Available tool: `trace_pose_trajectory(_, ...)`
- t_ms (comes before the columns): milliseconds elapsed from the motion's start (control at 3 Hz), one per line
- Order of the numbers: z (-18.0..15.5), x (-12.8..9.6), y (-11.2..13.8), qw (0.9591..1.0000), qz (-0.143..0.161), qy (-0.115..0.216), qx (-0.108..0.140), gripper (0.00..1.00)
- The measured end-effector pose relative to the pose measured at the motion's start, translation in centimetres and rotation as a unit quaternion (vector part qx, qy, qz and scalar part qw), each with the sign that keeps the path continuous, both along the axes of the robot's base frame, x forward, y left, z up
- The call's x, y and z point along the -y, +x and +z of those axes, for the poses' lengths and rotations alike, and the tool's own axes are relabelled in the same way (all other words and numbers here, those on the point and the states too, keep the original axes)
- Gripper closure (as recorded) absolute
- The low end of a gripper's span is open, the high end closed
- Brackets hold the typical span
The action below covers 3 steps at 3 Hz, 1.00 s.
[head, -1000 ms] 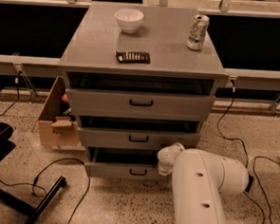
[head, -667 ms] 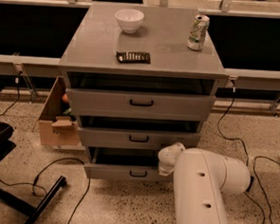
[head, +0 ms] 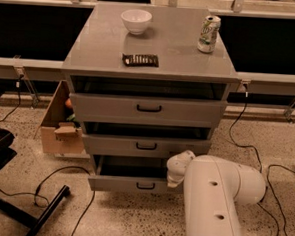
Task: Open bottom drawer
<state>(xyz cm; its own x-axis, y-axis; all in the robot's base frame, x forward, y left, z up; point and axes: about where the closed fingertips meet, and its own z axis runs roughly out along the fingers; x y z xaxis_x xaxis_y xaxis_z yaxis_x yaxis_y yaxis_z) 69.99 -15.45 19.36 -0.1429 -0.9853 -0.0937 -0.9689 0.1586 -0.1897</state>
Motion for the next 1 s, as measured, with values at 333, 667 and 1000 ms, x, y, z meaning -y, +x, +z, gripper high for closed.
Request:
trace_pose_trajectory(333,0.00,0.00,0.00,1.0000,0.000,0.000,0.000,0.27)
trace_pose_trajectory(667,-0.01,0.00,-0.01,1.0000,0.000,0.000,0.000,0.00)
trace_pose_trajectory(1000,-0.02,0.00,-0.01,1.0000,0.000,0.000,0.000,0.00)
